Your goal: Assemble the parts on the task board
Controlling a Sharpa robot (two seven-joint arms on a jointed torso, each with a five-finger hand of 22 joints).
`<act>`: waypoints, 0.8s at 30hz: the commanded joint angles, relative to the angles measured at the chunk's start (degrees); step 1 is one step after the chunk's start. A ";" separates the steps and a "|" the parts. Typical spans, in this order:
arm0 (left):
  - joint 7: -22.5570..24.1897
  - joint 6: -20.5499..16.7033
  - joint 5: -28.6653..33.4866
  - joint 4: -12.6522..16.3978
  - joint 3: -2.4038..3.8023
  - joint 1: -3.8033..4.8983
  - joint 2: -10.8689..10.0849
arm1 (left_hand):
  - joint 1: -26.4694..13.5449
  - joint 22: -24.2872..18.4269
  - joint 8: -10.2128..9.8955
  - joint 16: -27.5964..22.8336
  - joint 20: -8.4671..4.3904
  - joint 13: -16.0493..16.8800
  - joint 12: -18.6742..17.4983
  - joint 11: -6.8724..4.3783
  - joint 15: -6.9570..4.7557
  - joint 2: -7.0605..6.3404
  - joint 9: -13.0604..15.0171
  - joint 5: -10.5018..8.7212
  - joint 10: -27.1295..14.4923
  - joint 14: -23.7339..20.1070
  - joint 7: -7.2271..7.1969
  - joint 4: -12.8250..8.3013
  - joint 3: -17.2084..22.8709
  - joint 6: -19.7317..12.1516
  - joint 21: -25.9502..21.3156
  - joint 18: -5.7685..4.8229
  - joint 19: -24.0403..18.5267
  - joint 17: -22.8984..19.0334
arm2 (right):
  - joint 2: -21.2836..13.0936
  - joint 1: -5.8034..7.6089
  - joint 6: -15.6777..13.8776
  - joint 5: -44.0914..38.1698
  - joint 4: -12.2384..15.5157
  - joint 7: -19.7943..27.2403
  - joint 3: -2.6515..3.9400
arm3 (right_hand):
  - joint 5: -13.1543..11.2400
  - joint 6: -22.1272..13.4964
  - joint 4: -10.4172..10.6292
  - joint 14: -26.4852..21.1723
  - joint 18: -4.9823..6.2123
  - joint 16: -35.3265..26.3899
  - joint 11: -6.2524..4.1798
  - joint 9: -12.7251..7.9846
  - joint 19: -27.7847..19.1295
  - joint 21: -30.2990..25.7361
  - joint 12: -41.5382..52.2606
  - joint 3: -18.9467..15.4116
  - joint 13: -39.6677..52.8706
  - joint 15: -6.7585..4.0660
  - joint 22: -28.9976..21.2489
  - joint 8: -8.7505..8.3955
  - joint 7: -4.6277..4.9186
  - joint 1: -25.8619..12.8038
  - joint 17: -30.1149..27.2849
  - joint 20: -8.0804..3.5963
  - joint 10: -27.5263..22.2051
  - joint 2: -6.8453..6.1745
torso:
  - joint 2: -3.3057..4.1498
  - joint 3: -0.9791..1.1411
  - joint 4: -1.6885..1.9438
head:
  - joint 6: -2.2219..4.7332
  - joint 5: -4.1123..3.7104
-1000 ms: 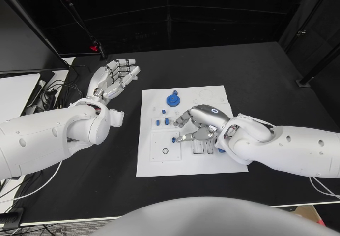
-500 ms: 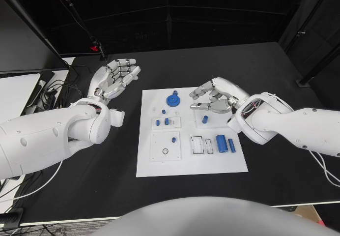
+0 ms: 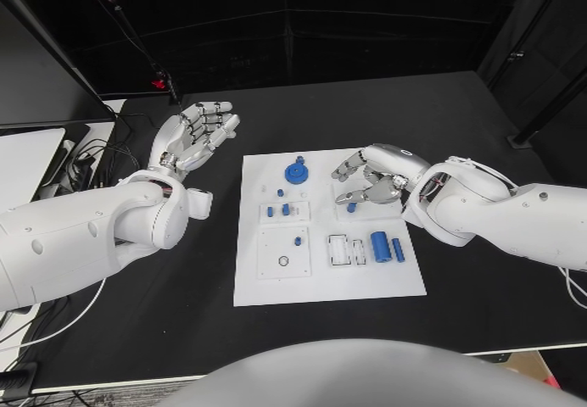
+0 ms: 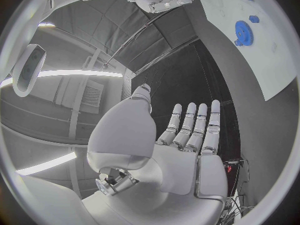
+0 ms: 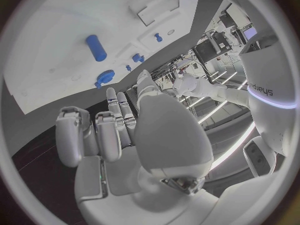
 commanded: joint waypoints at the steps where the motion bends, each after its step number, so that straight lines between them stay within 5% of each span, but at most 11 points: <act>1: 7.42 0.32 0.02 0.09 0.05 0.07 -0.07 | -0.02 -0.07 0.20 0.21 0.17 -0.05 0.19 0.12 -0.07 0.43 -0.05 0.22 -0.40 0.16 8.68 -0.14 0.02 -0.38 0.30 -0.48 0.28 -0.05 | -0.03 0.06 5.17 -7.73 0.29 -6.35 0.00 | 0.15 0.65 0.26 4.07 0.54 -0.27 -0.10 0.22 2.45 -0.32 0.65 0.27 0.13 -0.29 12.23 0.77 0.00 -0.54 4.94 -0.28 0.50 -0.95 | -0.01 -0.01 0.05 | -0.01 -0.12; 12: 7.38 0.35 0.02 0.14 0.05 0.06 -0.16 | -0.01 -0.08 0.23 0.24 0.17 -0.07 0.23 0.12 -0.07 0.48 -0.06 0.22 -0.41 0.16 8.68 -0.15 0.01 -0.39 0.30 -0.48 0.28 -0.09 | 0.70 -0.07 9.03 -13.09 0.18 -12.13 -0.02 | 0.12 1.24 0.14 3.96 0.60 -0.49 -0.38 0.24 2.35 -0.56 1.55 1.15 0.05 -0.57 12.14 1.03 0.22 -0.76 4.29 -0.51 1.72 -2.26 | -0.04 -0.02 0.09 | -0.01 -0.15; 24: 7.40 0.36 0.02 0.15 0.05 0.06 -0.24 | -0.01 -0.08 0.23 0.24 0.17 -0.07 0.23 0.12 -0.07 0.48 -0.06 0.22 -0.41 0.16 8.68 -0.15 0.01 -0.39 0.30 -0.48 0.28 -0.09 | 2.08 -0.14 11.79 -14.99 0.15 -15.70 -0.02 | 0.08 5.15 -0.19 4.10 0.53 -0.22 -1.48 0.67 2.51 -0.31 2.95 2.49 0.03 -1.44 12.26 2.70 -0.88 2.21 4.70 -1.26 6.12 0.13 | 0.01 0.02 0.10 | -0.01 -0.20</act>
